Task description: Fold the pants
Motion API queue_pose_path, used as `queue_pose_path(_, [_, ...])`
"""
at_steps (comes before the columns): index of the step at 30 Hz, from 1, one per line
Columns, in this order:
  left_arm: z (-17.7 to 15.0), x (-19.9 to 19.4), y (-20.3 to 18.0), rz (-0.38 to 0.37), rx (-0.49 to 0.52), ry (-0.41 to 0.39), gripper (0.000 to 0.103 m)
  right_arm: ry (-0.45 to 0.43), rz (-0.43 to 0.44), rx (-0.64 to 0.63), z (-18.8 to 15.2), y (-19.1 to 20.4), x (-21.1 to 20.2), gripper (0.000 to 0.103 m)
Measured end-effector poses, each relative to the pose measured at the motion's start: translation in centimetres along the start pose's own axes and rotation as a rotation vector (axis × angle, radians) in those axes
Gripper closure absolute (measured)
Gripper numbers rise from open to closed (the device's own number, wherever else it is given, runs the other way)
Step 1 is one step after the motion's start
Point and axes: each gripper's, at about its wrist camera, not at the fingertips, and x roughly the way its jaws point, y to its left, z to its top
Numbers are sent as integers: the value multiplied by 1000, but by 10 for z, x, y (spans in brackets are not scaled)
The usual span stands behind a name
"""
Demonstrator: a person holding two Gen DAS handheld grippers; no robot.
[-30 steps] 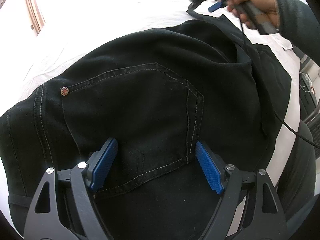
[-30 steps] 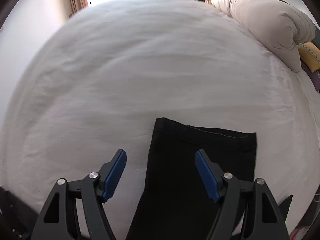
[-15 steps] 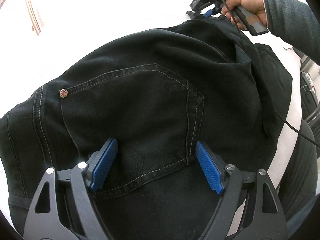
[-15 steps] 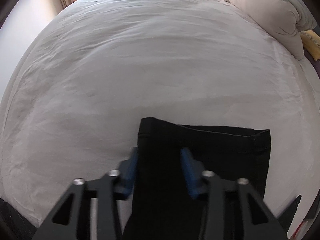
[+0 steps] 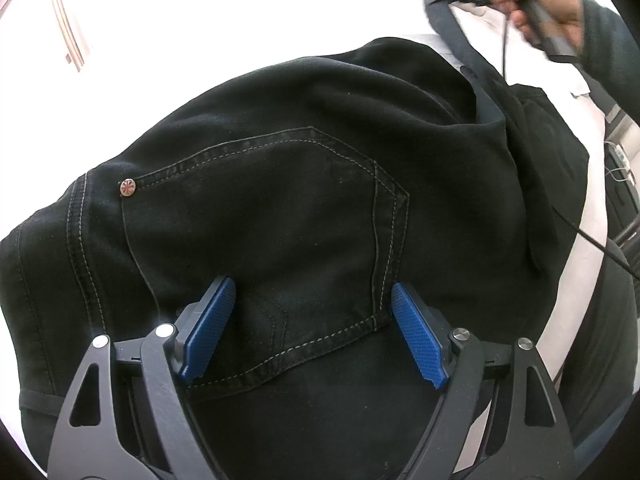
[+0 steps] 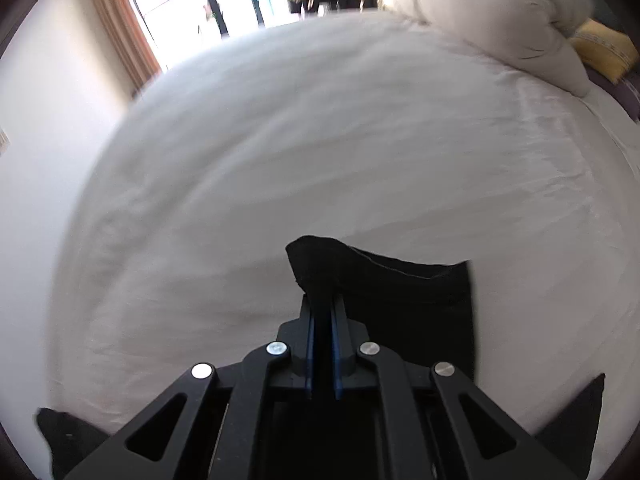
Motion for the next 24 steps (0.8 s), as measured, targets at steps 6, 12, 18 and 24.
queue_pose_path(6, [4, 1, -3, 18, -7, 8, 23, -165, 44, 142, -34, -70, -87, 96])
queue_pose_path(12, [12, 5, -6, 31, -34, 30, 20, -272, -5, 313, -109, -149, -149, 96])
queue_pose_path(18, [21, 10, -10, 48, -77, 42, 10, -227, -64, 530, -204, -225, -148, 96])
queue_pose_path(24, [31, 15, -16, 78, -114, 71, 5, -196, -52, 639, -245, -249, -124, 96])
